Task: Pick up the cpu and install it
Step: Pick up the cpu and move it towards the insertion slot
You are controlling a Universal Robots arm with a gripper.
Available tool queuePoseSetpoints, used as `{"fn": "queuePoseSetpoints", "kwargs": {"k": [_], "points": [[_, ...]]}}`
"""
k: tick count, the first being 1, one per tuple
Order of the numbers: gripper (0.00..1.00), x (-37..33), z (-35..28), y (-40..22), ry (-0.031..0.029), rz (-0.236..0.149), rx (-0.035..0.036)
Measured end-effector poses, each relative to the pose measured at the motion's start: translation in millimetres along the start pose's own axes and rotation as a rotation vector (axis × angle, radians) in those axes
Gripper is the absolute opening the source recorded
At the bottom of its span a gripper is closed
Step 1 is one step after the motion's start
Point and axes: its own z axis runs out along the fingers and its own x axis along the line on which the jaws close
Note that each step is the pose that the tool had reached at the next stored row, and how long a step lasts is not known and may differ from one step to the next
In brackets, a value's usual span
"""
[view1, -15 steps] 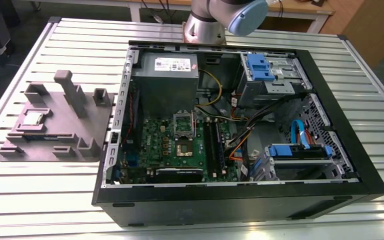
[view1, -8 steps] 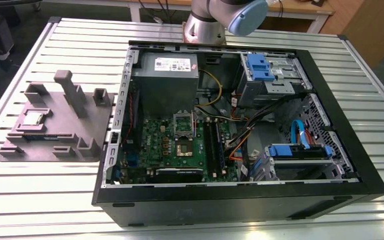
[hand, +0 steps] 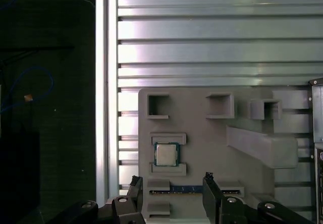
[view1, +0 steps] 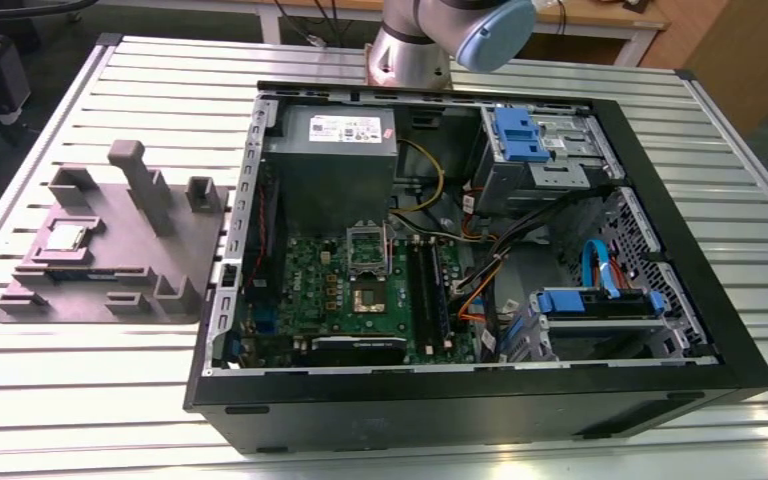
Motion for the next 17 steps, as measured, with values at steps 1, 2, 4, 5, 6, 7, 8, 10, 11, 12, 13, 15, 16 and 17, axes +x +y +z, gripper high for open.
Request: {"fn": "queuePoseSetpoints", "kwargs": {"k": [1, 2, 4, 5, 6, 7, 8, 10, 11, 12, 13, 15, 16, 17], "points": [[0.59, 0.0, 0.1, 0.0, -0.0001, 0.0, 0.0], [0.59, 0.0, 0.2, 0.0, -0.0001, 0.0, 0.0], [0.59, 0.0, 0.7, 0.0, -0.0002, 0.0, -0.0001], [0.59, 0.0, 0.9, 0.0, -0.0001, 0.0, 0.0], [0.59, 0.0, 1.1, -0.1, 0.0, 0.0, 0.0], [0.59, 0.0, 1.4, -0.1, 0.0, 0.0, 0.0], [0.59, 0.0, 1.6, -0.1, 0.0001, 0.0, 0.0], [0.59, 0.0, 6.2, -0.3, 0.0, 0.0, 0.0], [0.59, 0.0, 6.3, -0.3, 0.0, 0.0, 0.0], [0.59, 0.0, 6.5, -0.3, 0.0, 0.0, 0.0], [0.59, 0.0, 6.7, -0.3, 0.0, 0.0, 0.0], [0.59, 0.0, 7.1, -0.3, 0.0, 0.0, 0.0], [0.59, 0.0, 7.4, -0.3, 0.0, 0.0, 0.0], [0.59, 0.0, 7.6, -0.3, 0.0, 0.0, 0.0]]}}
